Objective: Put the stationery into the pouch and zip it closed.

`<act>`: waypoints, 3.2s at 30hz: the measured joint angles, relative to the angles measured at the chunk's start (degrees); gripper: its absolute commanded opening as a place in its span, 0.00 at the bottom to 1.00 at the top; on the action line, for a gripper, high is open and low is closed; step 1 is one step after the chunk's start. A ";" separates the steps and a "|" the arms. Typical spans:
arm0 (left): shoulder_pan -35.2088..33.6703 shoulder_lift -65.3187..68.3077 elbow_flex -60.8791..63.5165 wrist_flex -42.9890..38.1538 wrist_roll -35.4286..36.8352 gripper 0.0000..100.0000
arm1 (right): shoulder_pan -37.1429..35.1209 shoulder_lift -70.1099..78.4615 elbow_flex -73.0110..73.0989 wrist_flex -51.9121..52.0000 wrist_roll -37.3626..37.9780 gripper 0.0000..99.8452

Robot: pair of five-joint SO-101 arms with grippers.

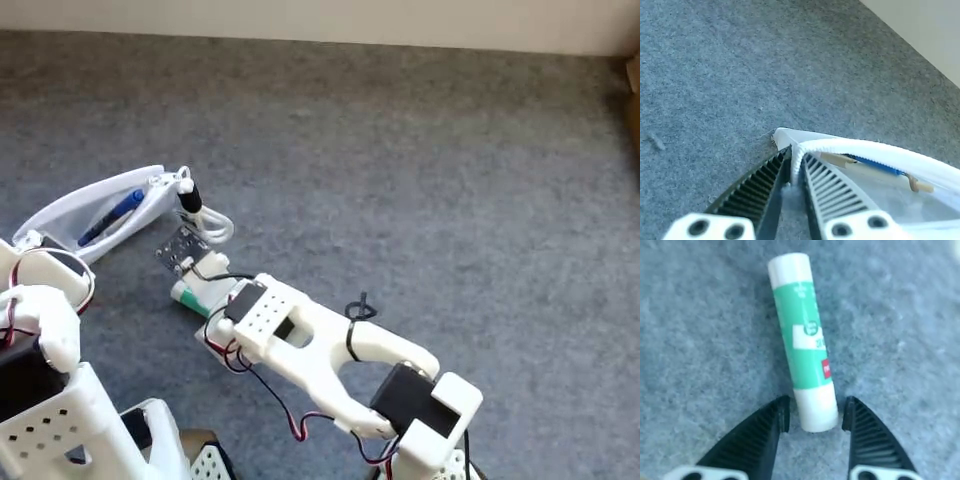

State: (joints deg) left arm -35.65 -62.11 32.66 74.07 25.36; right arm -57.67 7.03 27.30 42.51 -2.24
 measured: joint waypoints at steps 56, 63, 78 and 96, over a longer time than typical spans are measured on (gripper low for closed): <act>23.12 -0.70 3.34 -0.44 -8.70 0.01 | 14.51 -60.66 0.00 41.49 11.78 0.00; 24.44 -0.62 3.34 -0.44 -8.97 0.01 | 14.51 -61.45 -1.23 41.49 11.78 0.00; 18.55 -0.62 3.34 -0.44 -7.03 0.01 | 35.34 -32.26 -1.23 32.70 14.59 0.00; 18.37 -0.62 3.34 -0.44 -7.03 0.01 | 37.71 -0.97 -15.30 31.47 14.95 0.12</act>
State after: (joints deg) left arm -17.27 -62.73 36.00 73.63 18.33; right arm -19.96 6.07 12.00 73.98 12.70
